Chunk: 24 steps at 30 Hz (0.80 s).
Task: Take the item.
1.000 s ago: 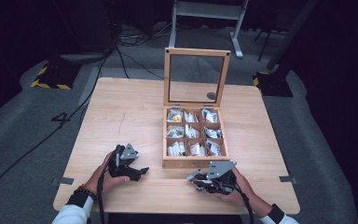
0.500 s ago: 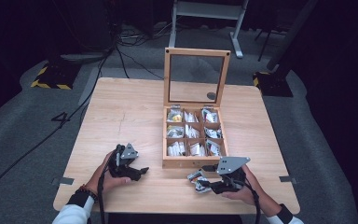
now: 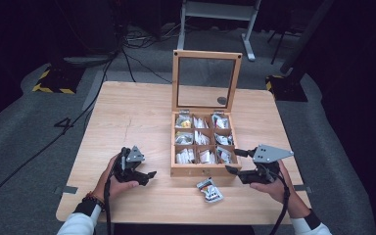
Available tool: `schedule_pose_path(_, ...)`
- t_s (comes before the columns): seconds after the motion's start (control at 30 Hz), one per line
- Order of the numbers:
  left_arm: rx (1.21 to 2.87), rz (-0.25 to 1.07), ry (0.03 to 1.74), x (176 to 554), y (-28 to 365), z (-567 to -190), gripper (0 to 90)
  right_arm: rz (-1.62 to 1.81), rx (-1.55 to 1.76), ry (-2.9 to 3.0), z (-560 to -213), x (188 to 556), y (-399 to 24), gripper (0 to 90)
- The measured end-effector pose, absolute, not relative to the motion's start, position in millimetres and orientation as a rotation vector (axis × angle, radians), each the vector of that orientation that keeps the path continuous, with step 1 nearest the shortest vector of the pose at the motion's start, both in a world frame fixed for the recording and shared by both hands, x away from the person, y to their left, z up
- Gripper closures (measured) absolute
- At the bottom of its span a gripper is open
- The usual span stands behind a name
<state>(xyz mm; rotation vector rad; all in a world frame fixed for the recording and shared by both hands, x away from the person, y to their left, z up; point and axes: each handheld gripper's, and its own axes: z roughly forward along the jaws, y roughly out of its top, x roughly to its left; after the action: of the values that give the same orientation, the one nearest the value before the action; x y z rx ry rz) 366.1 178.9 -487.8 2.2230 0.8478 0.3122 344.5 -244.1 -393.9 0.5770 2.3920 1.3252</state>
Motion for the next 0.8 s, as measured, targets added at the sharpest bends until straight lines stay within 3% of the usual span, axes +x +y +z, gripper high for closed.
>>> schedule_pose_path(0.33, 2.144, 0.35, 0.842, 379.5, 180.3, -464.6, 19.9, 1.318, 0.708, 2.336, -389.4, 382.9, -270.9, 42.4)
schedule_pose_path(0.8, 2.069, 0.435, 0.803, 410.1, 161.4, -430.4, 21.9, 1.228, 0.805, 2.31, -390.4, 432.2, -267.4, 46.9)
